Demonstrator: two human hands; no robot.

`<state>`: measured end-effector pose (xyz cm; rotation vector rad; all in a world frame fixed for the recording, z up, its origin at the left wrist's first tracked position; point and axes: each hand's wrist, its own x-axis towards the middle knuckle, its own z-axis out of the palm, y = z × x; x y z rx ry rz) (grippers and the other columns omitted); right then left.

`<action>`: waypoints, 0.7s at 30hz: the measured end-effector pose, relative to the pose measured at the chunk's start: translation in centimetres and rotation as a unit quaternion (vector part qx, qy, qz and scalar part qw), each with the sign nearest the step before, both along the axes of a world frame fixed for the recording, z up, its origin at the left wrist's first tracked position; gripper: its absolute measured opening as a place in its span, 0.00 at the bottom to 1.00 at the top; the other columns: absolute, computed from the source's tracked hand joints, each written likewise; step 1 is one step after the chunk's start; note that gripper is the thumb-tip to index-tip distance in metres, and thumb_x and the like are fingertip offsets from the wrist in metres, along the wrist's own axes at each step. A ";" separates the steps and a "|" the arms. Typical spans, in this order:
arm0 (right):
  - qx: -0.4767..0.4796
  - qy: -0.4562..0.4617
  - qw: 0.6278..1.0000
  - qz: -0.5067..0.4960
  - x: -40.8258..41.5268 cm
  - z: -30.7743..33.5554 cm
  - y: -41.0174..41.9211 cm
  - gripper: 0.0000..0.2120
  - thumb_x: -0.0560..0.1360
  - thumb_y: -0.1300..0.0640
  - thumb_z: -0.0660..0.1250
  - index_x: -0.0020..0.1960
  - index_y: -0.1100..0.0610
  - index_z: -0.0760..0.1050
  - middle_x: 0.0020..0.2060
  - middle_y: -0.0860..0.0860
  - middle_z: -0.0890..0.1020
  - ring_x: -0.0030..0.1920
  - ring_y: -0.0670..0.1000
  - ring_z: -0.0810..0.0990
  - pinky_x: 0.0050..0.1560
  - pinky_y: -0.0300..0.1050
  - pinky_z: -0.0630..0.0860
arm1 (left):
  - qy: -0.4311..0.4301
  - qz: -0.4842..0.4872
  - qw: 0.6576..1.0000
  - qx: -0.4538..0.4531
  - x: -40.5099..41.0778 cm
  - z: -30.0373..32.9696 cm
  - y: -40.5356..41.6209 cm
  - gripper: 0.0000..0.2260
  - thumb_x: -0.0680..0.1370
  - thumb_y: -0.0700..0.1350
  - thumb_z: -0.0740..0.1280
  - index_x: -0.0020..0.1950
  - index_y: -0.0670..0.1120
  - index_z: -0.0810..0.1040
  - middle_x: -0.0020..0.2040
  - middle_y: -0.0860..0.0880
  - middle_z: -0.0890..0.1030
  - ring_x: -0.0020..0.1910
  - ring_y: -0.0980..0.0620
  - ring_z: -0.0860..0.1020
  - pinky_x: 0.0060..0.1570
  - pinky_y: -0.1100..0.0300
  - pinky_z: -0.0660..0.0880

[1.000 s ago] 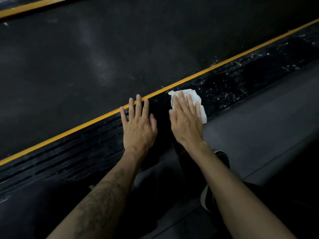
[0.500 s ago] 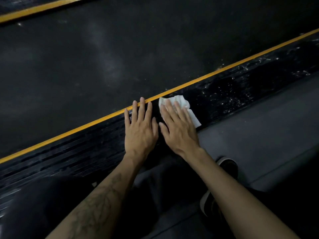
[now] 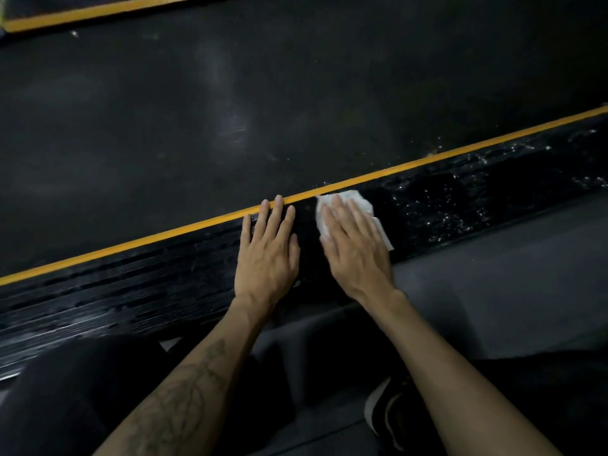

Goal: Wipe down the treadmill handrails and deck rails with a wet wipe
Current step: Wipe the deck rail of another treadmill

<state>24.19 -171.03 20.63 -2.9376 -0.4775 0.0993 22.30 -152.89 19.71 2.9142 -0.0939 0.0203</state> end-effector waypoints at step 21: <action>-0.070 0.027 0.983 0.167 1.3 0.5 -0.3 0.29 0.84 0.49 0.36 0.84 0.52 0.44 0.84 0.51 0.43 0.83 0.54 0.42 0.82 0.55 0.45 | -0.006 0.093 0.996 -0.009 -0.5 0.0 -2.9 0.26 0.85 0.53 0.47 0.83 0.49 0.60 0.84 0.49 0.54 0.84 0.48 0.48 0.81 0.43 0.48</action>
